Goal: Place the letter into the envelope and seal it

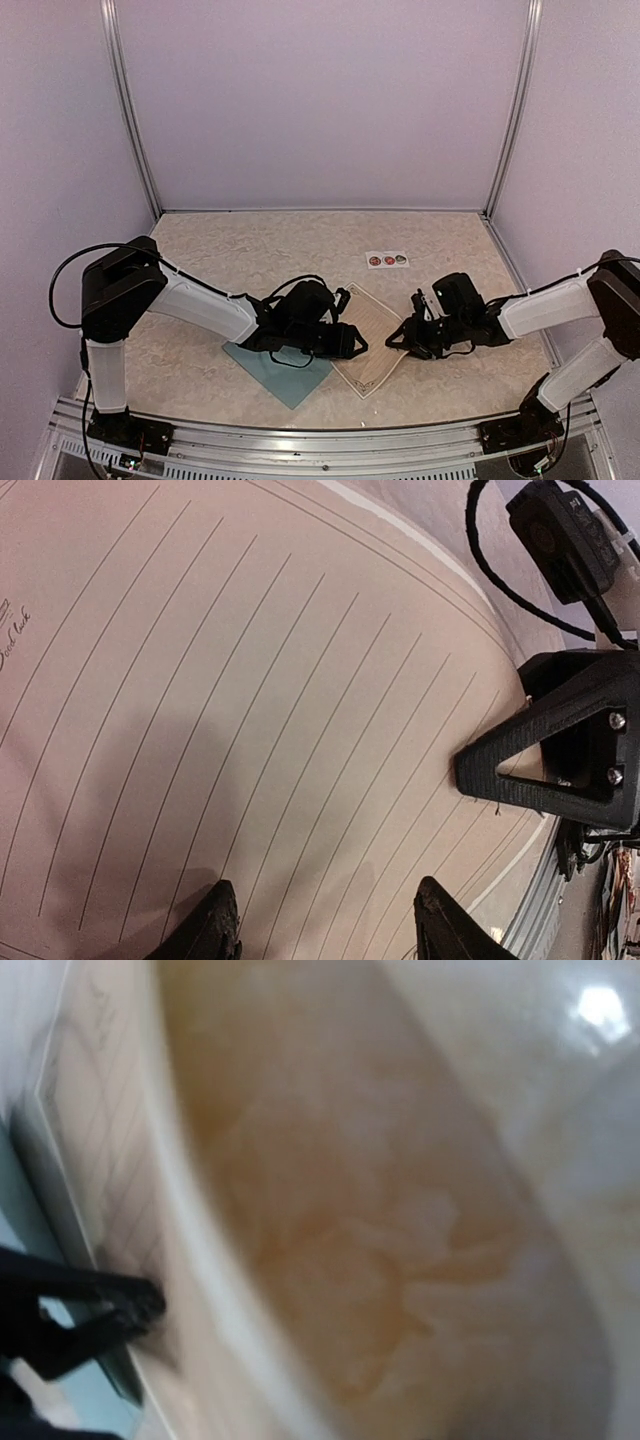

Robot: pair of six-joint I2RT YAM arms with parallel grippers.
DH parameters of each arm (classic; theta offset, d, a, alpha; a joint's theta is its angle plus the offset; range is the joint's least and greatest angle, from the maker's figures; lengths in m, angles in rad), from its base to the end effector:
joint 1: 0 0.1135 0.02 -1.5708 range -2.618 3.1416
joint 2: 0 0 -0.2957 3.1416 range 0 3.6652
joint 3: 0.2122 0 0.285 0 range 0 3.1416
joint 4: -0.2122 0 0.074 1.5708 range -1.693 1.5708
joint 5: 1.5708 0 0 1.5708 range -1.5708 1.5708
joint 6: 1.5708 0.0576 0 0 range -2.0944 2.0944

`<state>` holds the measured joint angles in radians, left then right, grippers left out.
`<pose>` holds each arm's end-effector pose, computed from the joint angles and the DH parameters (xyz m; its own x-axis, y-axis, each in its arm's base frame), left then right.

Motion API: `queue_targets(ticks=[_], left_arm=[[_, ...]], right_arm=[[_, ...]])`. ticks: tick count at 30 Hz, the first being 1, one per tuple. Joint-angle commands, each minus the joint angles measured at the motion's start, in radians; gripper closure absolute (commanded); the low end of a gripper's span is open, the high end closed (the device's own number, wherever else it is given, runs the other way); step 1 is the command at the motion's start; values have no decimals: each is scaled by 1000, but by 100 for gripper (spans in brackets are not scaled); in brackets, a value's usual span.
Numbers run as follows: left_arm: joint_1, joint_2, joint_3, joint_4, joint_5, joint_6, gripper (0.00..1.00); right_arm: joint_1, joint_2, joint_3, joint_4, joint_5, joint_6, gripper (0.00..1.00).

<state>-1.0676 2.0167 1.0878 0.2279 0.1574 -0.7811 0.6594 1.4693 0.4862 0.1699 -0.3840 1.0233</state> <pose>0.2151 -0.4095 0.1087 -0.8707 0.1398 -0.4715 0.4365 0.6615 -0.6098 0.2097 0.1898 0.1165 -0.9576 0.2594 -0.1253 0.0887 0.6794 0.7284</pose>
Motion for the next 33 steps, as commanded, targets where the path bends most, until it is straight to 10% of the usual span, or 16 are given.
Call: queue_targets(ticks=[1, 5, 18, 33], left_arm=[[-3, -8, -21, -35, 2, -4, 44], [1, -38, -10, -39, -13, -3, 43], [141, -532, -119, -132, -101, 128, 29], [341, -944, -225, -291, 364, 407, 1]], right_arm=[[9, -27, -7, 25, 21, 27, 82], [9, -116, -12, 0, 66, 32, 100], [10, -357, 273, -274, -30, -278, 100], [247, -178, 705, -383, -473, -560, 100]])
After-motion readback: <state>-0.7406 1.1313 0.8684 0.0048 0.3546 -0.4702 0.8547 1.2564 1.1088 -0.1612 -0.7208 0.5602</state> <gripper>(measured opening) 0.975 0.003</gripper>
